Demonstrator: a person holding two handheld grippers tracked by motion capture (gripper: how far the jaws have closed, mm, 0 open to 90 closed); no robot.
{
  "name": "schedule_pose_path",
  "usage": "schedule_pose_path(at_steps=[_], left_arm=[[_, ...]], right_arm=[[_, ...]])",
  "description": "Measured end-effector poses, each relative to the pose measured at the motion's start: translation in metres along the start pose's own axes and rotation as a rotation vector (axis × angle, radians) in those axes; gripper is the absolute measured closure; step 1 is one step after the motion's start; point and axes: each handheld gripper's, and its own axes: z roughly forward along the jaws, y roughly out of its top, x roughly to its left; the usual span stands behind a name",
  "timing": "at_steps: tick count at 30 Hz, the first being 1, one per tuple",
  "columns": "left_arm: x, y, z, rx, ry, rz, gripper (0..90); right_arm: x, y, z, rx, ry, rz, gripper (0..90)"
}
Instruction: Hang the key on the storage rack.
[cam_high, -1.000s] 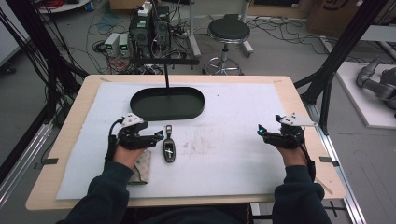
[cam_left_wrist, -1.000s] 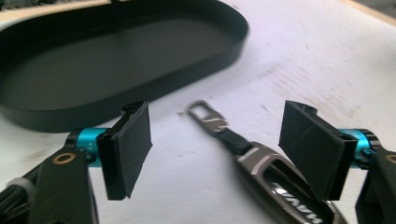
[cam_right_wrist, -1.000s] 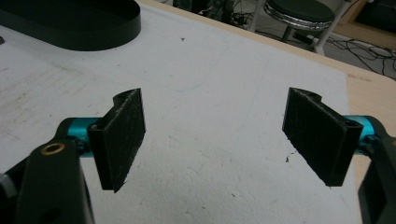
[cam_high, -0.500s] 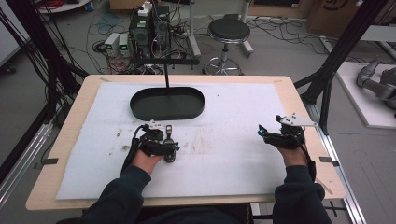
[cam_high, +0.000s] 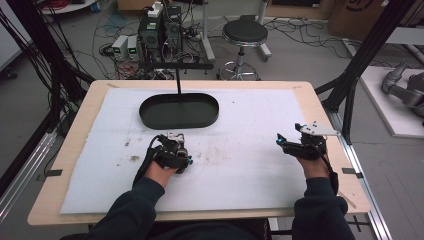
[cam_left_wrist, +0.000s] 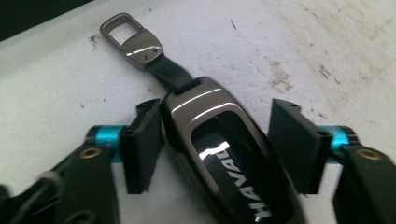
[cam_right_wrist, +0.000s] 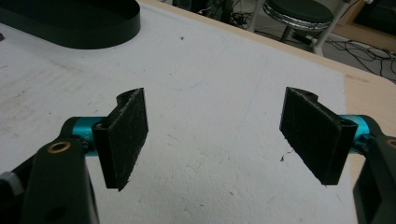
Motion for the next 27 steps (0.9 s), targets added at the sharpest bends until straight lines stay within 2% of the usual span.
schedule_pose_path(at_steps=[1,2,3,5,7,8,13,14,16,18,19,21,23,24,25,27], left_arm=[[0.004,0.004,0.0,0.017,-0.02,0.013,44.9],[0.004,0.004,0.0,0.017,-0.02,0.013,46.6],[0.007,0.007,0.001,0.033,-0.036,0.02,47.4],[0.008,0.009,0.002,0.041,-0.043,0.021,47.8],[0.009,0.012,0.003,0.054,-0.048,0.037,47.8],[0.011,0.014,0.004,0.054,-0.05,0.044,48.0],[0.015,0.017,0.009,0.026,-0.036,0.025,47.6],[0.015,0.017,0.01,0.022,-0.036,0.024,46.7],[0.015,0.018,0.008,-0.008,-0.03,0.029,36.0],[0.015,0.019,0.008,-0.027,-0.027,0.03,33.9],[0.016,0.021,0.008,-0.04,-0.028,0.045,30.6],[0.015,0.023,0.011,-0.029,-0.011,0.07,28.9],[0.012,0.026,0.018,0.019,0.004,0.093,28.4],[0.01,0.026,0.021,0.05,0.002,0.126,28.6],[0.01,0.026,0.021,0.05,0.002,0.126,29.8],[0.009,0.027,0.02,0.054,-0.016,0.138,38.3]], right_arm=[[0.001,0.0,0.0,0.001,0.002,0.004,24.0],[0.001,0.0,0.0,0.001,0.002,0.004,24.0],[0.001,0.0,0.0,0.0,0.001,0.007,23.9],[0.001,0.001,-0.001,-0.003,0.001,0.008,24.0],[0.001,0.001,-0.001,-0.004,0.003,0.008,24.0],[0.001,0.001,-0.001,-0.004,0.002,0.005,23.9],[0.002,0.002,0.001,0.001,0.003,-0.001,24.0],[0.002,0.002,0.001,0.003,0.006,-0.003,24.0],[0.002,0.001,0.001,0.002,0.007,-0.002,24.0],[0.001,0.001,0.001,0.004,0.008,0.0,24.0],[0.002,0.001,0.002,0.006,0.009,0.002,24.0],[0.003,0.001,0.002,0.007,0.011,-0.004,24.0],[0.003,0.002,0.002,0.008,0.012,-0.004,23.9],[0.003,0.001,0.002,0.006,0.012,-0.004,24.0],[0.003,0.001,0.002,0.006,0.012,-0.004,24.0],[0.001,0.001,0.001,0.003,0.011,0.005,23.9]])
